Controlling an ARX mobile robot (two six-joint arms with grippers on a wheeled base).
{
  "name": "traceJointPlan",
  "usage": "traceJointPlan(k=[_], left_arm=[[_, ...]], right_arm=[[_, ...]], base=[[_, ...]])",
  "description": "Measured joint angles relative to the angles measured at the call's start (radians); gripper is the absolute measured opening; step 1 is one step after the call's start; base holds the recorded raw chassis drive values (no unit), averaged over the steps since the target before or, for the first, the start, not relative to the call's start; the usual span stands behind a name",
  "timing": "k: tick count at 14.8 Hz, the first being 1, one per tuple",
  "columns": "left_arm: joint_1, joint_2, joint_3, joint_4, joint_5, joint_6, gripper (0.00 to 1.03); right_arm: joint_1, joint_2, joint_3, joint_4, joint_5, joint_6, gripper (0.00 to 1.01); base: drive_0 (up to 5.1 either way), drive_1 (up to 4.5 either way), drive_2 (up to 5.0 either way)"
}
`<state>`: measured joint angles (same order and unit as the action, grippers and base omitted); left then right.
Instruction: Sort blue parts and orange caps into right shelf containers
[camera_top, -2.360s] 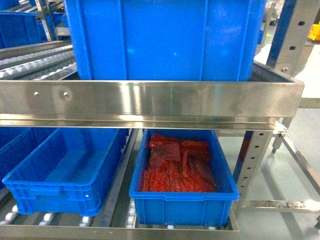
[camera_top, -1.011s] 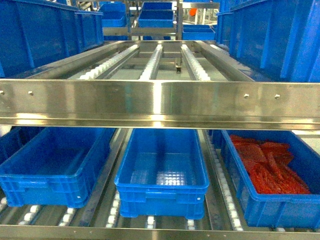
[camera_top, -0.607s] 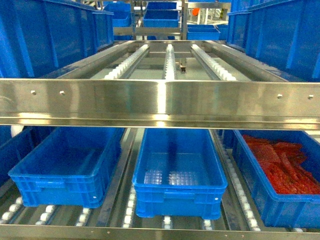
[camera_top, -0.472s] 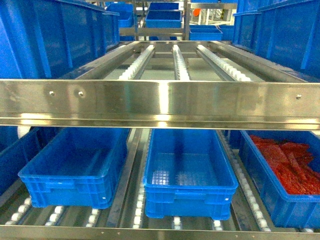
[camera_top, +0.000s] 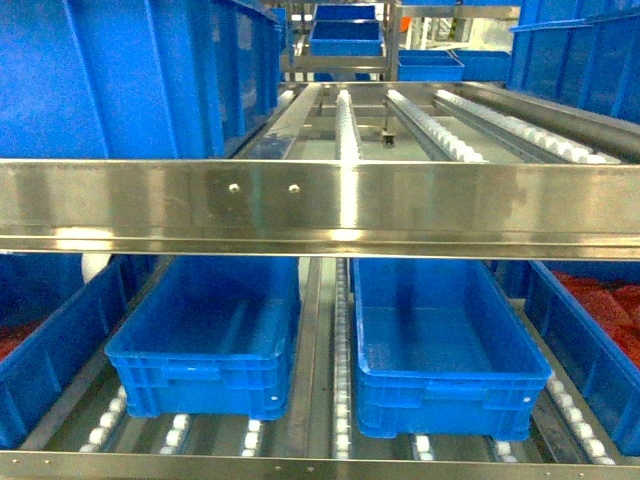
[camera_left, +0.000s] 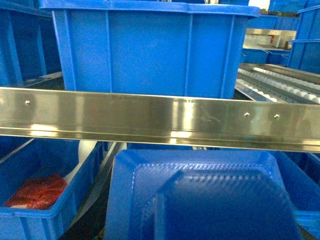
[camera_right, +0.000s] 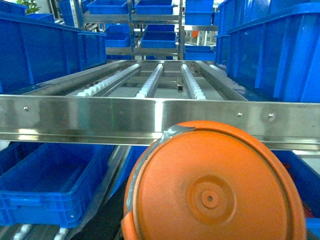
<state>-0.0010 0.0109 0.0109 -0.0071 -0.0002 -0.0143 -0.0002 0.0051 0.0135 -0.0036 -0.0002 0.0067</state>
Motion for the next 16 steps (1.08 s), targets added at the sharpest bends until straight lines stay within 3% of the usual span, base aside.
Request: traceJointPlan(k=[3,16], left_arm=[[0.0,0.0,0.0,0.0,0.0,0.0,0.43],[0.0,0.0,0.0,0.0,-0.001,0.0,0.43]], right_arm=[[0.0,0.0,0.0,-0.003,0.0,0.0,0.44],[0.0,0.0,0.0,-0.003,-0.004,0.0,0.44]], base=[[-4.9,2.41,2.4],[0.0,0.0,0.0]])
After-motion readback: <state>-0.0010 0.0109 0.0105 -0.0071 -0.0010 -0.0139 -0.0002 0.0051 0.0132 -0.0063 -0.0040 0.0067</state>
